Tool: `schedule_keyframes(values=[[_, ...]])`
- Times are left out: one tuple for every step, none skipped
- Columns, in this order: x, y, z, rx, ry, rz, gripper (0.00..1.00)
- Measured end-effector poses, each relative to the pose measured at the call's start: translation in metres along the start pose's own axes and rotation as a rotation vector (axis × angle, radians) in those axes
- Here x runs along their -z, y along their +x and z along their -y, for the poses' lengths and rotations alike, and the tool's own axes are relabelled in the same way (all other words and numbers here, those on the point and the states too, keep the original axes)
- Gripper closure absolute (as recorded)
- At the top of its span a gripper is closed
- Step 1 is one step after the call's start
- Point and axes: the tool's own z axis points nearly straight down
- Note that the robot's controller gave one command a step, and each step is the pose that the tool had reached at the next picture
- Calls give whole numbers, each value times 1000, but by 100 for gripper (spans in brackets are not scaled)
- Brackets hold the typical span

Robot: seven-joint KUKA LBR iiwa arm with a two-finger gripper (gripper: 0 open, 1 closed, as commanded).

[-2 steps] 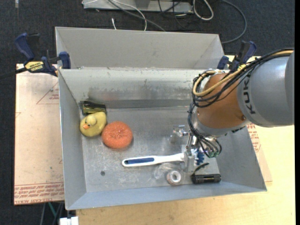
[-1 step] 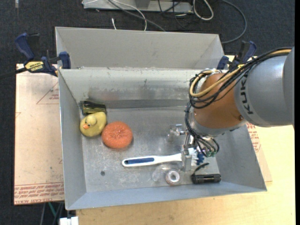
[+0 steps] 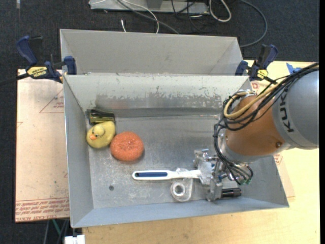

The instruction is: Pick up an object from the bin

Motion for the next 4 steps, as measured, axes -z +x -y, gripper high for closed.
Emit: schedule_keyframes(values=[[-5,-36,-5,158,-3,12,100],[-5,-36,-5,158,-3,12,100],[90,-36,-6,156,-4,9,100],[88,-43,-7,157,-5,10,100]])
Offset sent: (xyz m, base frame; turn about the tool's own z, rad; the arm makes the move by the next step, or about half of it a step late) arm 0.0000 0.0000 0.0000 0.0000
